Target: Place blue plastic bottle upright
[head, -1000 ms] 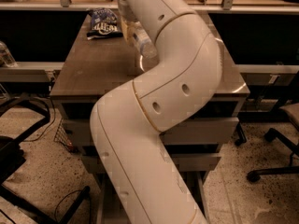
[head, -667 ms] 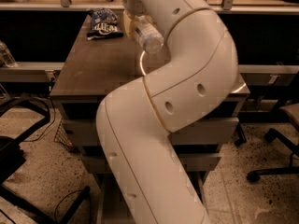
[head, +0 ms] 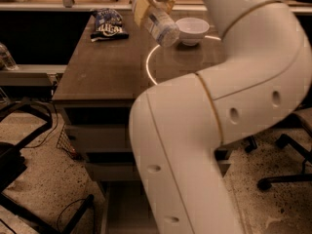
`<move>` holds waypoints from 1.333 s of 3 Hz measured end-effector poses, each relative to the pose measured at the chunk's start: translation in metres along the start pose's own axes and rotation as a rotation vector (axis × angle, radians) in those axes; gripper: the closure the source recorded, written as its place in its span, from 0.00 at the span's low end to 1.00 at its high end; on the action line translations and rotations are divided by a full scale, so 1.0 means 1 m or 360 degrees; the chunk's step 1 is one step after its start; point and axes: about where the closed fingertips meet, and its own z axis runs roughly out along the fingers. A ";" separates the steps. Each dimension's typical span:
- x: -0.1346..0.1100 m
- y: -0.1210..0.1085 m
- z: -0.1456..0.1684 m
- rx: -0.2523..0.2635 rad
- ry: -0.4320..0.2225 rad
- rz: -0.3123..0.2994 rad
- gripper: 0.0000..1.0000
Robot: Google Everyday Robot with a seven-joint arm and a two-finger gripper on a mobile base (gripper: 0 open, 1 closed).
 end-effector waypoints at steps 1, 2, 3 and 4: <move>0.003 0.006 -0.022 -0.0180 -0.0169 -0.0151 1.00; 0.008 0.011 -0.029 -0.0299 -0.0335 -0.0333 1.00; 0.013 0.016 -0.019 -0.0412 -0.0504 -0.0497 1.00; 0.023 0.017 0.003 -0.0545 -0.0715 -0.0602 1.00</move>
Offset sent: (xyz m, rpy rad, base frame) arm -0.0753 -0.0025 0.0041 0.3074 -0.2663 0.4438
